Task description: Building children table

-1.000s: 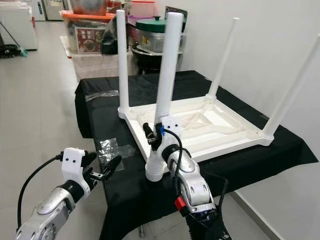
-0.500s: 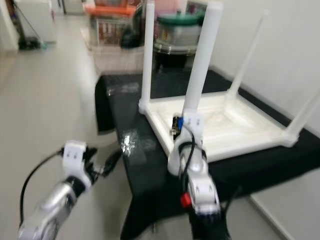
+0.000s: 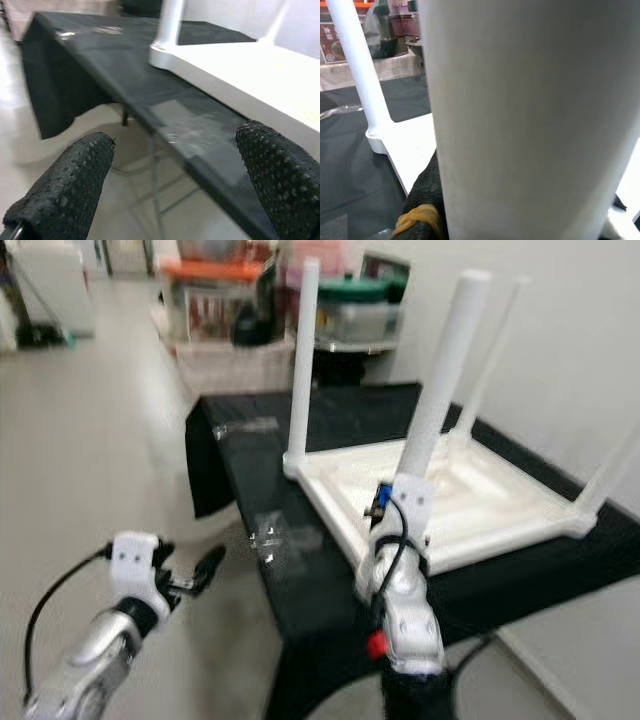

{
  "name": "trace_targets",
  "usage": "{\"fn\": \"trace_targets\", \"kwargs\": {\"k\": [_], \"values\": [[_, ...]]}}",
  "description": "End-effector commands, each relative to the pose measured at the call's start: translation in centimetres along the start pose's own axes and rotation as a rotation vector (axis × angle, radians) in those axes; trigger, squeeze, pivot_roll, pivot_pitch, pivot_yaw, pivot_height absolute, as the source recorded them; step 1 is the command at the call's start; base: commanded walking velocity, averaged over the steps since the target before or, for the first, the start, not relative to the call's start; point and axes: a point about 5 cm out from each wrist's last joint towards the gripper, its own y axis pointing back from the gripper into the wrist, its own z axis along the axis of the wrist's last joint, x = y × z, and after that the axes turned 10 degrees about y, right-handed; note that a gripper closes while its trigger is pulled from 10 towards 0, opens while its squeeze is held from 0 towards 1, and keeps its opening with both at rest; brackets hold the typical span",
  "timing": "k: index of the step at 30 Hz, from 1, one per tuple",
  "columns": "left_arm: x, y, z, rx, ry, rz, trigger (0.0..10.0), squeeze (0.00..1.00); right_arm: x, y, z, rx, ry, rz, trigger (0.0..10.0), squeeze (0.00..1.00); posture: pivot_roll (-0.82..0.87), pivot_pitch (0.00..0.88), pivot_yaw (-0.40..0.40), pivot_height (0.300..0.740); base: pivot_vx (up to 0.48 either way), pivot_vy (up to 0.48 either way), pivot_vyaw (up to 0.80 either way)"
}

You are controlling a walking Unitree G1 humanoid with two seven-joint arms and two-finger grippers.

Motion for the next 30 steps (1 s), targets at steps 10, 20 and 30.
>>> {"fn": "trace_targets", "kwargs": {"k": [10, 20, 30], "values": [[0.04, -0.05, -0.11, 0.010, -0.012, -0.001, 10.0, 0.00, -0.98, 0.41, -4.55, 0.218, 0.019, -0.075, 0.0, 0.00, 0.05, 0.000, -0.059, 0.740, 0.000, 0.000, 0.00], [0.01, -0.08, -0.16, 0.012, -0.013, -0.002, 10.0, 0.00, -0.64, 0.60, -4.36, 0.213, 0.020, -0.049, 0.0, 0.00, 0.05, 0.000, -0.058, 0.740, 0.000, 0.000, 0.00], [-0.04, -0.10, -0.21, 0.016, -0.013, -0.008, 10.0, 0.00, -0.19, 0.47, -3.87, 0.193, 0.041, 0.003, 10.0, 0.00, 0.05, 0.000, -0.052, 0.740, 0.000, 0.000, 0.00]]}}
